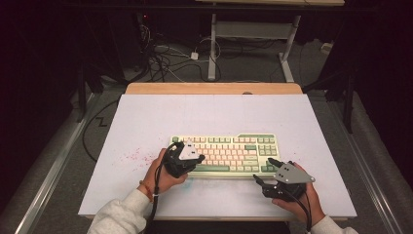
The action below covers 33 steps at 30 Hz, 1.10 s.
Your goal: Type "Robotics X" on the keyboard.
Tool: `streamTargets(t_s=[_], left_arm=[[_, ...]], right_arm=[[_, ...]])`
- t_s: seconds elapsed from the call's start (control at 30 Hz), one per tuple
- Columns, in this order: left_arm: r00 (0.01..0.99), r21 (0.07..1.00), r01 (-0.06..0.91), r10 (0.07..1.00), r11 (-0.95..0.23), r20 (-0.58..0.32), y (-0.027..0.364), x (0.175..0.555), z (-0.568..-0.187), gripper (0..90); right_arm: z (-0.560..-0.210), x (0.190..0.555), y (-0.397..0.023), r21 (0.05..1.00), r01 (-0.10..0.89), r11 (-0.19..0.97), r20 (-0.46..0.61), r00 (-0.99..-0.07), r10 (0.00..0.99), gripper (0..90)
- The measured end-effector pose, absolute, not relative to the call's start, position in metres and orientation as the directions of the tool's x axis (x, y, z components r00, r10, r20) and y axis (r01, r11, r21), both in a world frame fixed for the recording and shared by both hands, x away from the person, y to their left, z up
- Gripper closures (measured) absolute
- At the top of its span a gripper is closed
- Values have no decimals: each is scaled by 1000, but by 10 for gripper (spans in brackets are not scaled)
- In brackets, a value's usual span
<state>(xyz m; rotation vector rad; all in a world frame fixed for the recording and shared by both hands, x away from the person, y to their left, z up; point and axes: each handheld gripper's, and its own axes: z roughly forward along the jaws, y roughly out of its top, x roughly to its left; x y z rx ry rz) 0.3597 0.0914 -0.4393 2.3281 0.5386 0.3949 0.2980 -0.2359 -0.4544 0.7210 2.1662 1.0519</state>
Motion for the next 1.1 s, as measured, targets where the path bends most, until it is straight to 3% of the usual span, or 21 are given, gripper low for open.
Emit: streamTargets(t_s=[0.63,0.8,1.1], left_arm=[[881,637,276,455,-720,132,62,374,-451,863],[877,610,267,451,-746,167,58,373,-453,873],[860,679,236,474,-695,186,72,368,-439,778]], right_arm=[[-457,298,-234,806,198,558,-294,-685,666,287],[-458,297,-231,796,187,575,-307,-694,651,295],[-458,298,-233,799,196,568,-297,-692,658,292]])
